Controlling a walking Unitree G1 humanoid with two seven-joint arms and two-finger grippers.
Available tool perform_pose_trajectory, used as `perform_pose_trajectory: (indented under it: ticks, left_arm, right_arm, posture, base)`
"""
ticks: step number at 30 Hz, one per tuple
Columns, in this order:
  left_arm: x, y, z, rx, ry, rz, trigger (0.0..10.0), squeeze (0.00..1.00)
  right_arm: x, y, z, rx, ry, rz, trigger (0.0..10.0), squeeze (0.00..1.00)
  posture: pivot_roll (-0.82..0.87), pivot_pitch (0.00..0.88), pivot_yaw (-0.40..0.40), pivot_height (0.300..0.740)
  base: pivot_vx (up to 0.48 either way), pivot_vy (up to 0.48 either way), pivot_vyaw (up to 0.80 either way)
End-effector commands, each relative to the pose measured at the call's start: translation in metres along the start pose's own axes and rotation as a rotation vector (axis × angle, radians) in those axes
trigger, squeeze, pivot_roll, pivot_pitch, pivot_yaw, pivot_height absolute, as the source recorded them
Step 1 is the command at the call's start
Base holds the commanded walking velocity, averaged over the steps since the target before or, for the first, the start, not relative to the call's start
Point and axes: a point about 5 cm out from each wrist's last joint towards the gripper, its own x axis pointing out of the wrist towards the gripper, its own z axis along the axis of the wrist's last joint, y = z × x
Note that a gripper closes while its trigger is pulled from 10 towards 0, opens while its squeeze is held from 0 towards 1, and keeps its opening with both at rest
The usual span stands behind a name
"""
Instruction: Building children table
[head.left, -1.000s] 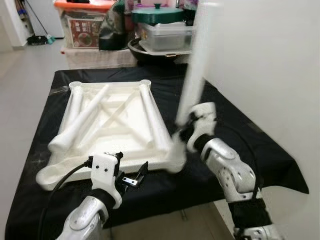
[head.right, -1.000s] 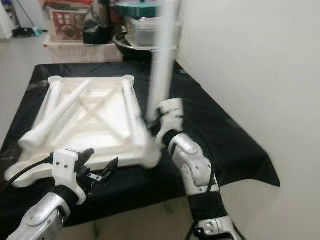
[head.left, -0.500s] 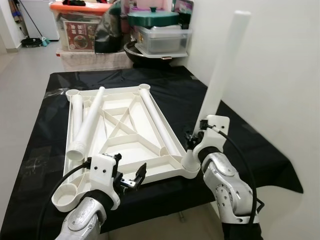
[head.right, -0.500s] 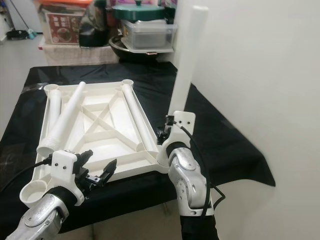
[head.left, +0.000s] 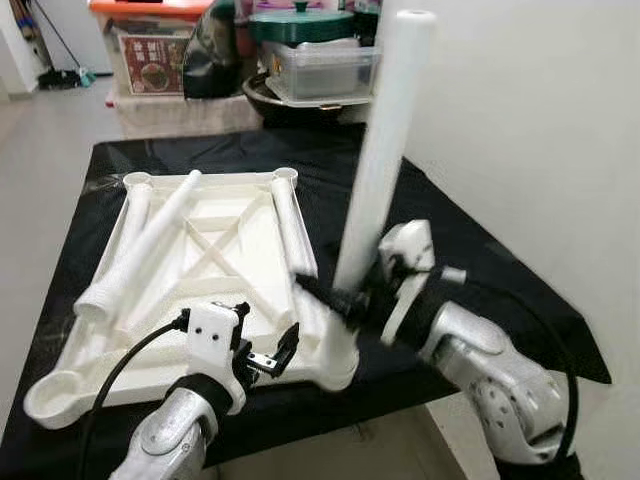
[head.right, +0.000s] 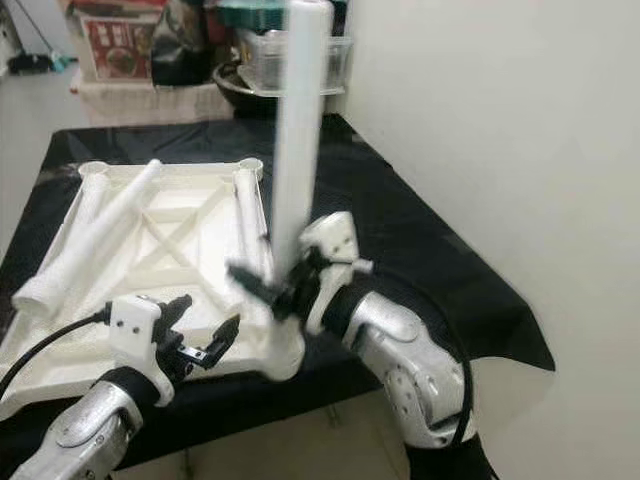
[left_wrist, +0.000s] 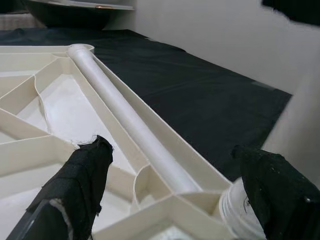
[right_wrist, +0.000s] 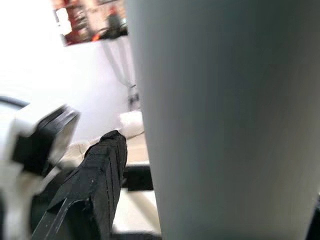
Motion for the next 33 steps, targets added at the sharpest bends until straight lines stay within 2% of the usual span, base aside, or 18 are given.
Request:
perform_pose_trajectory:
  ticks: [1,2,3,6,7,9,11,15,18,19,20,22,23,25,28,29,30,33]
  left_arm:
    - [0.0,0.0,0.0,-0.009,0.004,-0.001,10.0,0.0]
    - [0.0,0.0,0.0,-0.009,0.004,-0.001,10.0,0.0]
    - [-0.001,0.001,-0.001,-0.009,0.006,0.001,10.0,0.0]
    - [-0.001,0.002,-0.002,-0.01,0.008,0.004,10.0,0.0]
    - [-0.003,0.001,-0.003,-0.016,0.009,0.006,10.0,0.0]
    - [-0.003,0.001,-0.004,-0.02,0.011,0.007,10.0,0.0]
    - [-0.002,0.001,-0.004,-0.022,0.013,0.004,10.0,0.0]
    - [-0.002,0.0,-0.004,-0.023,0.013,0.001,10.0,0.0]
    - [-0.002,-0.002,-0.006,-0.025,0.021,-0.006,10.0,0.0]
    - [-0.003,-0.003,-0.007,-0.024,0.022,-0.008,10.0,0.0]
    - [-0.003,-0.004,-0.007,-0.024,0.023,-0.008,10.0,0.0]
    - [-0.003,-0.005,-0.007,-0.023,0.021,-0.009,10.0,0.0]
    - [-0.003,-0.005,-0.006,-0.024,0.019,-0.009,10.0,0.0]
    - [-0.003,-0.005,-0.006,-0.024,0.018,-0.009,10.0,0.0]
    - [-0.002,-0.005,-0.004,-0.023,0.012,-0.015,10.0,0.0]
    - [-0.002,-0.005,-0.004,-0.023,0.012,-0.015,10.0,0.0]
    - [-0.001,-0.005,-0.004,-0.024,0.013,-0.015,10.0,0.0]
    - [-0.001,-0.004,-0.004,-0.025,0.013,-0.014,10.0,0.0]
  right_arm:
    - [0.001,-0.001,-0.008,0.003,0.035,0.026,8.0,0.0]
    - [0.001,-0.001,-0.008,0.003,0.035,0.026,8.0,0.0]
    - [0.001,-0.009,-0.013,0.019,0.045,-0.015,0.0,0.0]
    - [0.003,-0.029,-0.021,0.077,0.079,-0.174,0.0,0.0]
    - [-0.002,-0.061,-0.033,0.095,0.173,-0.489,0.0,0.0]
    - [-0.012,-0.083,-0.038,0.109,0.202,-0.752,0.0,0.0]
    - [-0.017,-0.088,-0.04,0.144,0.197,-0.881,0.0,0.0]
    - [-0.019,-0.088,-0.041,0.165,0.194,-0.928,0.0,0.0]
    - [-0.015,-0.079,-0.039,0.202,0.17,-1.014,0.0,0.0]
    - [-0.004,-0.069,-0.038,0.222,0.169,-0.989,0.0,0.0]
    - [0.009,-0.057,-0.033,0.205,0.158,-0.94,10.0,0.0]
    - [0.024,-0.043,-0.025,0.198,0.124,-0.855,10.0,0.0]
    - [0.028,-0.041,-0.02,0.19,0.085,-0.82,10.0,1.0]
    - [0.029,-0.04,-0.017,0.189,0.061,-0.8,10.0,1.0]
    - [0.034,-0.036,-0.007,0.218,0.025,-0.61,10.0,1.0]
    - [0.034,-0.036,-0.007,0.218,0.025,-0.61,10.0,1.0]
    - [0.034,-0.029,0.001,0.199,-0.006,-0.468,10.0,0.0]
    - [0.029,-0.017,0.013,0.136,-0.042,-0.265,10.0,0.0]
  posture:
    - [0.18,0.0,-0.094,0.74]
    - [0.18,0.0,-0.094,0.74]
    - [0.19,0.0,-0.097,0.74]
    - [0.19,0.0,-0.101,0.74]
    - [0.18,0.0,-0.099,0.74]
    - [0.18,0.0,-0.099,0.74]
    - [0.18,0.0,-0.096,0.74]
    - [0.18,0.0,-0.094,0.74]
    - [0.18,0.0,-0.091,0.74]
    - [0.18,0.0,-0.091,0.74]
    - [0.18,0.0,-0.091,0.74]
    - [0.18,0.0,-0.093,0.74]
    - [0.18,0.0,-0.092,0.74]
    - [0.18,0.0,-0.092,0.74]
    - [0.17,0.0,-0.093,0.74]
    - [0.17,0.0,-0.093,0.74]
    - [0.17,0.0,-0.091,0.74]
    - [0.17,0.0,-0.094,0.74]
  base:
    - [0.0,0.0,0.0]
    - [0.0,0.0,0.0]
    - [0.0,0.0,0.0]
    - [0.0,0.0,0.0]
    - [0.0,0.0,0.0]
    - [0.0,0.0,0.0]
    - [0.0,0.0,0.0]
    - [0.0,0.0,0.0]
    - [0.0,0.0,0.0]
    - [0.0,0.0,0.0]
    - [0.0,0.0,0.0]
    - [0.0,0.0,0.0]
    - [0.0,0.0,0.0]
    - [0.0,0.0,0.0]
    - [0.0,0.0,0.0]
    - [0.0,0.0,0.0]
    - [0.0,0.0,0.0]
    - [0.0,0.0,0.0]
